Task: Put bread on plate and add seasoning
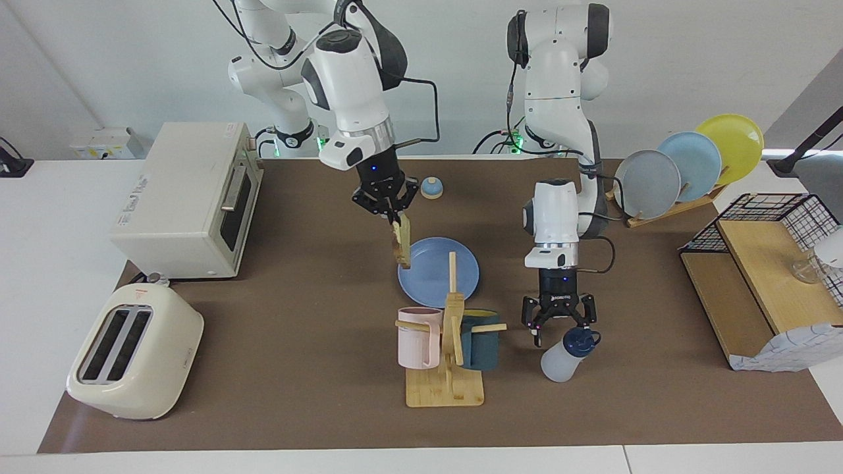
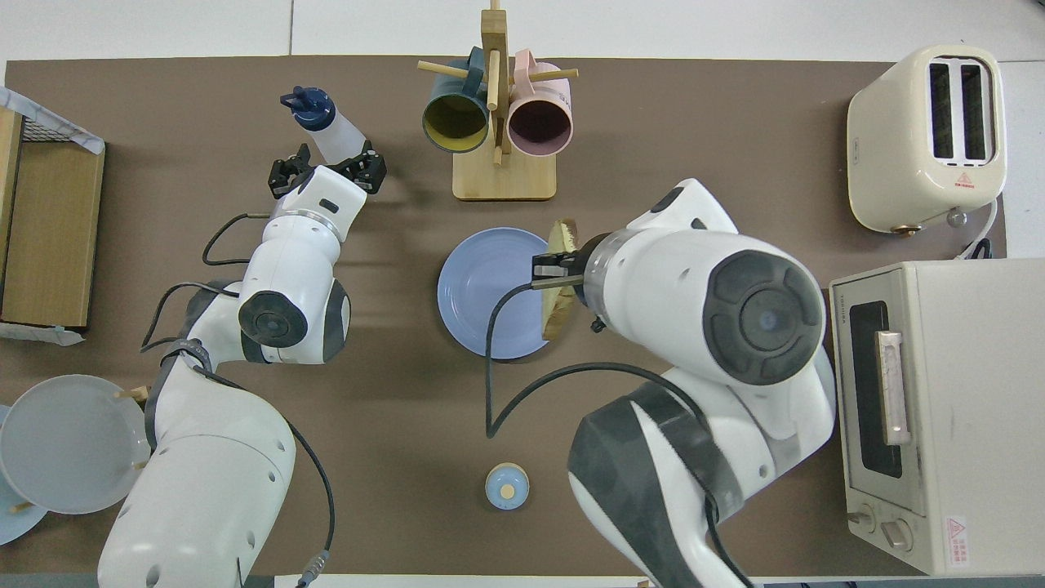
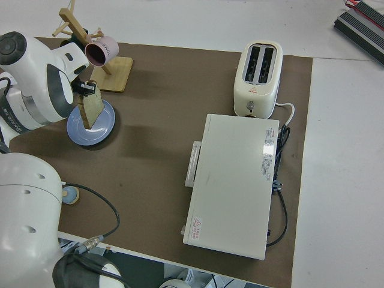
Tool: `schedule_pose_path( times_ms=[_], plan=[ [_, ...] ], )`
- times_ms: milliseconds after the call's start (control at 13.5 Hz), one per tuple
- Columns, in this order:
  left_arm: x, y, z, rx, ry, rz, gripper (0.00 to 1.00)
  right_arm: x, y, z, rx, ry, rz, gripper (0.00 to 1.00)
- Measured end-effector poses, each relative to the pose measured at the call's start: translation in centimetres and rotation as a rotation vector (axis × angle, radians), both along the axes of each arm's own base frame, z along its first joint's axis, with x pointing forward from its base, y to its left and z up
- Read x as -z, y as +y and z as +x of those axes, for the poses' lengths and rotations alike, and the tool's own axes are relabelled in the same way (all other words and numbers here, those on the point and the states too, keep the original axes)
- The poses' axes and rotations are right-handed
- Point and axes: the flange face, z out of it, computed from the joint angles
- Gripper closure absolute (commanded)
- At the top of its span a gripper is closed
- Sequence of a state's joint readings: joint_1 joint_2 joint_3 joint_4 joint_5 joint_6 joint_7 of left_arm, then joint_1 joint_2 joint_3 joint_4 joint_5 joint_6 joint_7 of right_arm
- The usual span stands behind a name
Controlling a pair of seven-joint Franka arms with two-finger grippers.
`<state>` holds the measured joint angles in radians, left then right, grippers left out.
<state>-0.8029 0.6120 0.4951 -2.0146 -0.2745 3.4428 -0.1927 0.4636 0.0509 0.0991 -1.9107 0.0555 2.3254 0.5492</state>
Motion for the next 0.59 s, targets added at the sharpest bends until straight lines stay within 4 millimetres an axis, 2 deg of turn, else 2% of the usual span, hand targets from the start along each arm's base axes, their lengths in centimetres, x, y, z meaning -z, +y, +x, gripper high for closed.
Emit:
schedule_pose_path(
  times_ms=[148, 297, 445, 593],
  plan=[
    [0.1, 0.1, 0.6, -0.004, 0.006, 0.009, 0.0, 1.5, 2.8, -1.7, 0.008, -0.01, 0.034, 1.0],
    [-0.1, 0.1, 1.3, -0.007, 0.011, 0.016, 0.0, 3.8, 4.4, -2.5, -0.003, -0.032, 0.06, 1.0],
    [0.1, 0.0, 1.5, -0.007, 0.018, 0.02, 0.0, 6.0, 4.8, -2.2, -0.002, -0.035, 0.064, 1.0],
    [0.4, 0.0, 1.5, -0.006, 0.024, 0.024, 0.0, 6.8, 4.7, -1.9, 0.004, -0.03, 0.06, 1.0]
  ],
)
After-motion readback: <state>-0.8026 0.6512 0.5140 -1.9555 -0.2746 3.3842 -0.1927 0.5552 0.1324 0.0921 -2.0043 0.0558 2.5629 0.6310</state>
